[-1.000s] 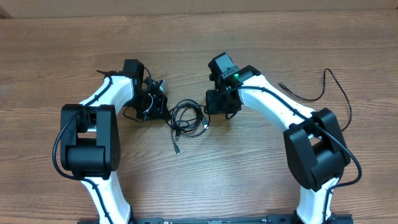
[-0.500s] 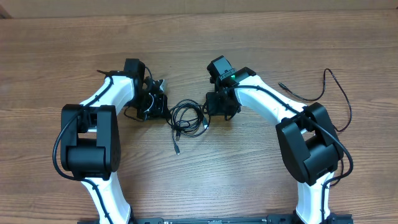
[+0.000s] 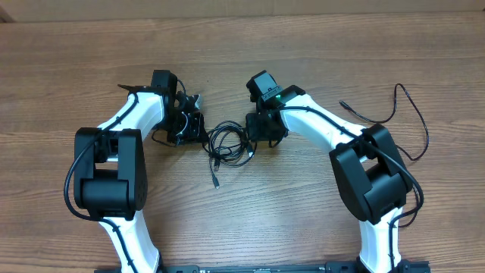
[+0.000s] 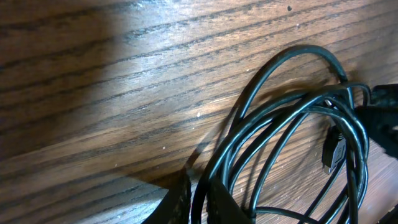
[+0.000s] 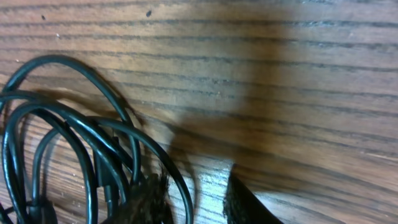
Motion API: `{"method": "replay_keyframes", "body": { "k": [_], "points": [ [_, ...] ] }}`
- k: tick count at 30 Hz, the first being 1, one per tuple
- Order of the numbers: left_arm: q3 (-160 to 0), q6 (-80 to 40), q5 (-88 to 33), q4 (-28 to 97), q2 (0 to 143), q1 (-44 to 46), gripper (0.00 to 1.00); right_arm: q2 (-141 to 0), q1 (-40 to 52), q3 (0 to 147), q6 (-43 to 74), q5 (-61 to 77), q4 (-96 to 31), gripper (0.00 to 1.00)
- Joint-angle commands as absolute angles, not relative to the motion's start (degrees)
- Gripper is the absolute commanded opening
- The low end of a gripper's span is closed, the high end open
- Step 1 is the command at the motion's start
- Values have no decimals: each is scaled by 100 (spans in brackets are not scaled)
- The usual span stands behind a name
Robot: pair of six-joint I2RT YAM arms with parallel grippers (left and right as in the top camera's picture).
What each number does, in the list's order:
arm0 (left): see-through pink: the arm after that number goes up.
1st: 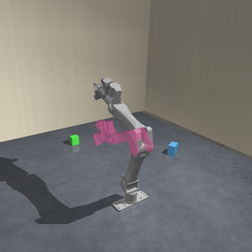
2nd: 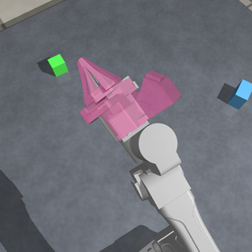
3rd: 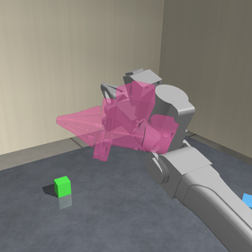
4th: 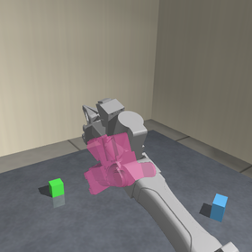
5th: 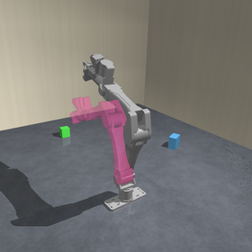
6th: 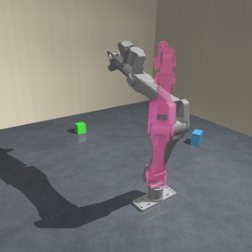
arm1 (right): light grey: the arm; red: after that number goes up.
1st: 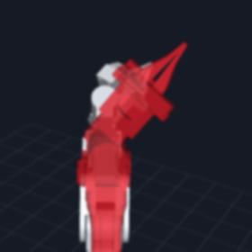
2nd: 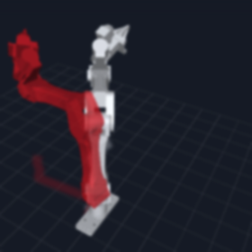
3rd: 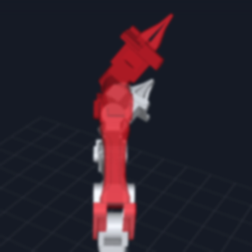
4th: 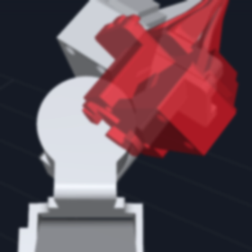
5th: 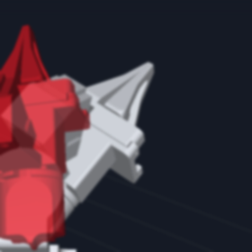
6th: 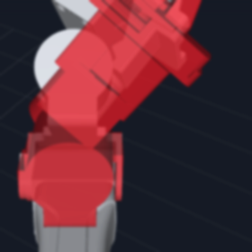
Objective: Untangle cables
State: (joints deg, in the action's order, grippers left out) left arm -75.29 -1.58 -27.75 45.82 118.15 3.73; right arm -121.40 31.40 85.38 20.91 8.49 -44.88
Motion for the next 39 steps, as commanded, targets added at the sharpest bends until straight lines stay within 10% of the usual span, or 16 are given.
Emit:
{"method": "replay_keyframes", "body": {
  "k": [1, 8, 31, 34, 39],
  "points": [
    [-7397, -311, -1610, 4517, 12070, 377, 12, -12250, 3155, 8547, 2126, 753, -4440, 31],
    [-7380, -1229, -67, 4521, 12070, 377, 4, -12250, 3148, 8547, 2128, 755, -4438, 4],
    [-6726, -2204, 1146, 4480, 12070, -117, 4, -12250, 1898, 8602, 1992, 1509, -4224, 4],
    [-6722, -1610, 471, 4294, 12073, -115, 4, -12250, 1911, 8602, 1905, 1675, -4042, 37],
    [-6720, -1039, -541, 4040, 12073, -102, 4, -12248, 1905, 8630, 1651, 2659, -3616, 36]
  ]
}}
